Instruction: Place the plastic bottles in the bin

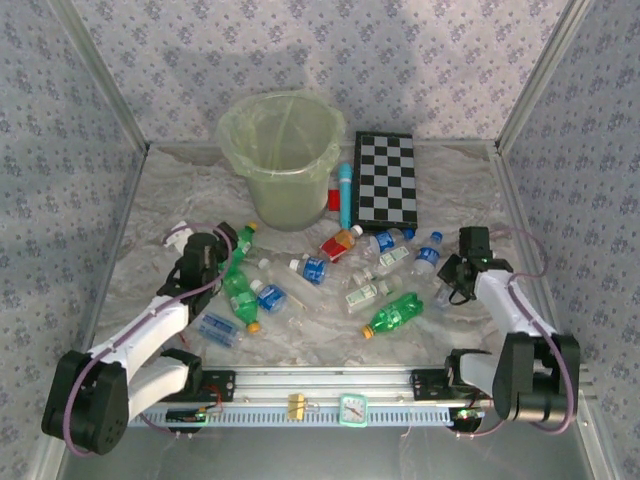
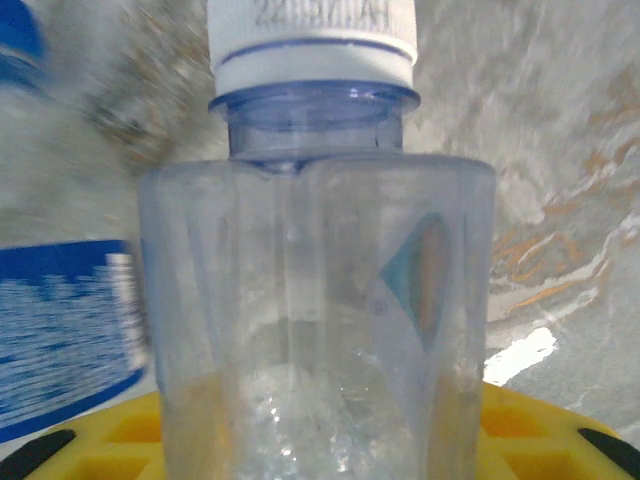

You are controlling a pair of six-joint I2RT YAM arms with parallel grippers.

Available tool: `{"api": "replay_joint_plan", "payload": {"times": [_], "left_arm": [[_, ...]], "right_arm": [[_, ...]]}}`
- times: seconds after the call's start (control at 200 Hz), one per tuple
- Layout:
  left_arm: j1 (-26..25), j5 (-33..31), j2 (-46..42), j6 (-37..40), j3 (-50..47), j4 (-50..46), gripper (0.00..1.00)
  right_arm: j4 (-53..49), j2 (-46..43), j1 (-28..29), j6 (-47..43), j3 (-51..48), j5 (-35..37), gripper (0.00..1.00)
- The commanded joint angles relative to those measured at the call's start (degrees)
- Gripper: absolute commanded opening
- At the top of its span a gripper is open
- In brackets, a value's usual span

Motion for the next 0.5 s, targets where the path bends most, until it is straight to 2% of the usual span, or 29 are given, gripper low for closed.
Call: {"api": "replay_joint_plan", "payload": {"times": [0.0, 0.18, 0.495], "left_arm": [[2.7, 1.1, -1.7, -0.9, -0.3, -0.9, 1.00], [6.3, 5.2, -3.1, -0.8, -0.4, -2.3, 1.00], [8.3, 8.0, -8.6, 1.4, -2.3, -6.0, 1.00]], "right_arm": [[-2.2, -4.4, -0.3, -2.9, 6.6, -1.2, 0.42], [2.4, -2.7, 3.3, -3.8, 18.7, -7.2, 0.39], [9.3, 12.9, 21.3, -10.5, 47.7, -7.9, 0.39]]}}
